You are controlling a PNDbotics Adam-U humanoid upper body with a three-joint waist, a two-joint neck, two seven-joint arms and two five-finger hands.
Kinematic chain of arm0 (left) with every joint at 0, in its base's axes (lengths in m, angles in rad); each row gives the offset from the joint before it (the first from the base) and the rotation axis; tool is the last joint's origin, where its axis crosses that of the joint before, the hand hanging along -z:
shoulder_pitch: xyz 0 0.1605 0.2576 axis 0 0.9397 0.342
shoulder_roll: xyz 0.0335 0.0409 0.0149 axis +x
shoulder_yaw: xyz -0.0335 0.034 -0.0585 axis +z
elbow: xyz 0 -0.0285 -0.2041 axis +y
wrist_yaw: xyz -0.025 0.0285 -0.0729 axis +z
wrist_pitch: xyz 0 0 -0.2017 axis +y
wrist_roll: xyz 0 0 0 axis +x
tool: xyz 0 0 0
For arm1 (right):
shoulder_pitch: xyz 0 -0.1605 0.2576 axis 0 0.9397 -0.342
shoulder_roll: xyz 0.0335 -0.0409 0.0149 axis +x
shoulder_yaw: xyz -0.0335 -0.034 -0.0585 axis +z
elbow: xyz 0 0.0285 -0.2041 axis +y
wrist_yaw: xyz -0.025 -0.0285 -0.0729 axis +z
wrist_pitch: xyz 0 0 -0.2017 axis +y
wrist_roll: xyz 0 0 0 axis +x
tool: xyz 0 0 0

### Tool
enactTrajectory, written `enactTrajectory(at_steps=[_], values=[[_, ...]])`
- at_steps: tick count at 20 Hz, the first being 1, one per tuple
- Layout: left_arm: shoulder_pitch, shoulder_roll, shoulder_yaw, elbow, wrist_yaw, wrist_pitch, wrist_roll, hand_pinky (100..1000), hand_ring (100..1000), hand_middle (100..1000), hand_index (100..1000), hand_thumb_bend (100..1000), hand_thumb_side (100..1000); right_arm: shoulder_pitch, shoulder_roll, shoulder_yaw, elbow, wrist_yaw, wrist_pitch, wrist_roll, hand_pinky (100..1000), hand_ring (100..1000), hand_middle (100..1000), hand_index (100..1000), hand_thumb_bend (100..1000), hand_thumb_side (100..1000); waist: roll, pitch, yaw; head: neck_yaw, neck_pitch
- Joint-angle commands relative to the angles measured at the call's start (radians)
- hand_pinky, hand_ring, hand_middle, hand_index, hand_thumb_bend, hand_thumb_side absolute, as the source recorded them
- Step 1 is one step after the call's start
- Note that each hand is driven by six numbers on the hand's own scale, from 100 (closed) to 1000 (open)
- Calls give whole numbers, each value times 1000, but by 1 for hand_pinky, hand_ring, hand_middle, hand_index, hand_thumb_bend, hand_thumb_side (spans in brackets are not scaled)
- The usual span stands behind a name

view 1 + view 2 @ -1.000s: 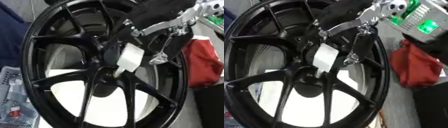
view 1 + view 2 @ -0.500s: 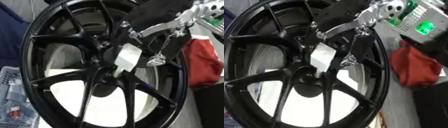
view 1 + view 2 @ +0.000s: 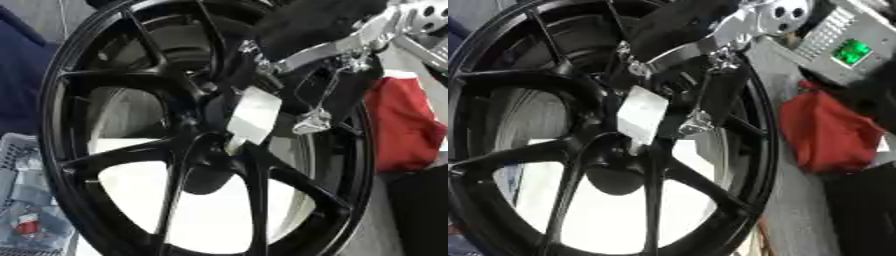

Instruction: Pull the pin out of the wheel hub.

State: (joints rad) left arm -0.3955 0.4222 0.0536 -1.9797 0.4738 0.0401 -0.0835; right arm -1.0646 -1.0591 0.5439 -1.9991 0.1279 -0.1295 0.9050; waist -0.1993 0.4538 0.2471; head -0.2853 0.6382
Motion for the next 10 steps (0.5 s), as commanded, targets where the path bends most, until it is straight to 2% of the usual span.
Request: enactTrajectory(at_steps=[1, 10], values=[[-10, 8, 4, -20, -6, 1, -3, 893, 572, 696, 873, 136, 883, -14, -12, -27, -1, -24, 20, -24, 852, 792, 515, 616, 100, 100, 13, -21, -4, -6, -13], [-10, 7, 5, -20, -2, 3, -5, 893, 571, 697, 874, 137, 882, -16, -13, -37, -1, -61, 68, -99, 827, 758, 456, 555, 100, 100, 15, -26, -7, -12, -14]])
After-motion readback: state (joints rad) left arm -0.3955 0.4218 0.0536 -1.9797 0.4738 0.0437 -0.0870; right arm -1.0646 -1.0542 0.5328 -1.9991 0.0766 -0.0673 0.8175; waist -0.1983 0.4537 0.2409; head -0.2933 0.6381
